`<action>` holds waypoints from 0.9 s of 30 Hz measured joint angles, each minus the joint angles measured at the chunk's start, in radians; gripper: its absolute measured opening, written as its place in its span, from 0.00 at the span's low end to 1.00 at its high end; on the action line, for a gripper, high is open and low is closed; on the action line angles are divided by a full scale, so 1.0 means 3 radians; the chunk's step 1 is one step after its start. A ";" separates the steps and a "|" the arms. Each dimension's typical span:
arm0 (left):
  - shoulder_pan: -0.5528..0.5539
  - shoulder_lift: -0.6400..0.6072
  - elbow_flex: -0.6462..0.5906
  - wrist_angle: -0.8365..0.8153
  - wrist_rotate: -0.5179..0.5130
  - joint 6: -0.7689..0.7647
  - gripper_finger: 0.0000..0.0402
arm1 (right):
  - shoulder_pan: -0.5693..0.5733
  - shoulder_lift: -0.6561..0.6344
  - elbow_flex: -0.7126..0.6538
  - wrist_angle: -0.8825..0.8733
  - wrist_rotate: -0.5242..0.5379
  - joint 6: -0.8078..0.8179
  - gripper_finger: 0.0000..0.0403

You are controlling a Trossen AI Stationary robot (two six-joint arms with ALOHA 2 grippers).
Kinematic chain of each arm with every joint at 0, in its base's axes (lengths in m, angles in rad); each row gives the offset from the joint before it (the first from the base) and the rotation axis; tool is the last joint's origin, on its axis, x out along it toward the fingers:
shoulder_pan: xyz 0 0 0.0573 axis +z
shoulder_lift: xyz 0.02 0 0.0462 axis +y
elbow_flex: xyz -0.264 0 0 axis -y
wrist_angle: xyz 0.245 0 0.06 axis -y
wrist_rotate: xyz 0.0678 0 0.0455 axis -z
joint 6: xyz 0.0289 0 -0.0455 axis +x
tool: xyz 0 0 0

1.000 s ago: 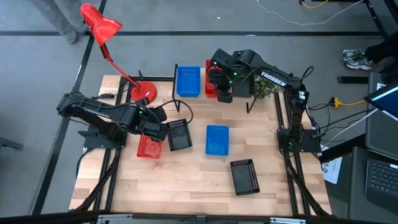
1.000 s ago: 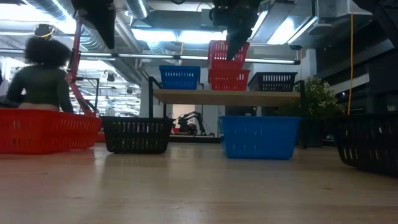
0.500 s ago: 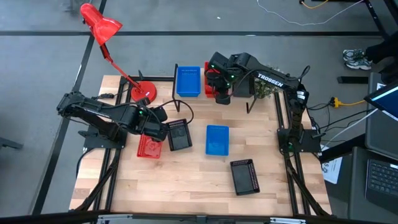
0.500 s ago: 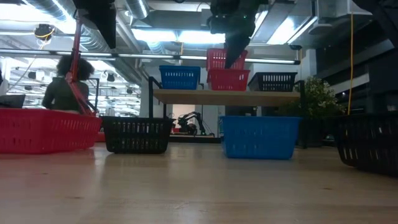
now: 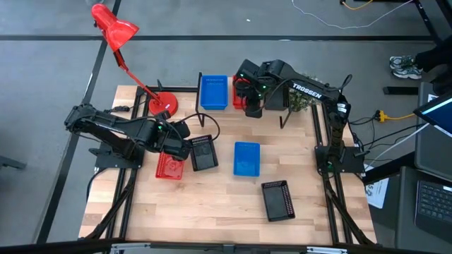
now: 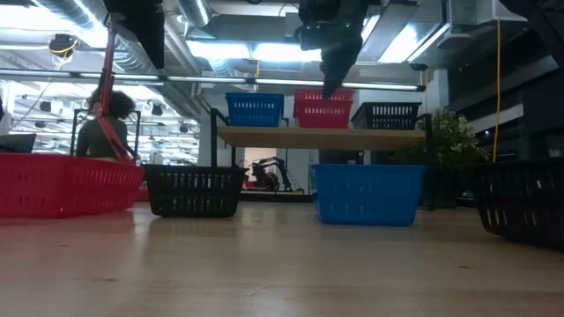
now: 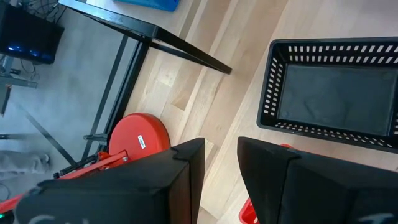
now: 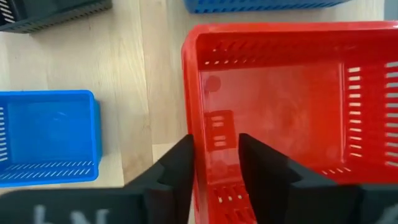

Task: Stack baskets on shelf by color
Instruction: Stack the right black bin on top of the black bin on the shelf

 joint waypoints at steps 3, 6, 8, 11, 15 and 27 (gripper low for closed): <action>0.0000 0.0000 0.0000 0.0000 0.0000 0.0000 0.22 | 0.0021 0.0000 0.0037 -0.0060 -0.0013 0.0077 0.37; 0.0000 0.0000 0.0000 0.0000 0.0000 0.0001 0.22 | 0.0062 -0.0003 0.0156 -0.0139 -0.0014 0.0081 0.40; 0.0000 0.0000 0.0000 -0.0001 0.0000 0.0000 0.22 | 0.0080 -0.0003 0.0284 -0.0222 -0.0015 0.0118 0.41; 0.0000 0.0000 0.0000 -0.0001 0.0000 0.0000 0.22 | 0.0131 -0.0005 0.0482 -0.0315 -0.0031 0.0373 0.41; 0.0000 0.0000 0.0000 0.0000 0.0001 -0.0001 0.22 | 0.0241 -0.0007 0.0655 -0.0856 -0.0435 0.0743 0.41; -0.0003 -0.0003 0.0000 0.0009 0.0003 0.0000 0.22 | 0.1215 -0.0309 -0.0177 -0.0856 -0.1472 0.1015 0.41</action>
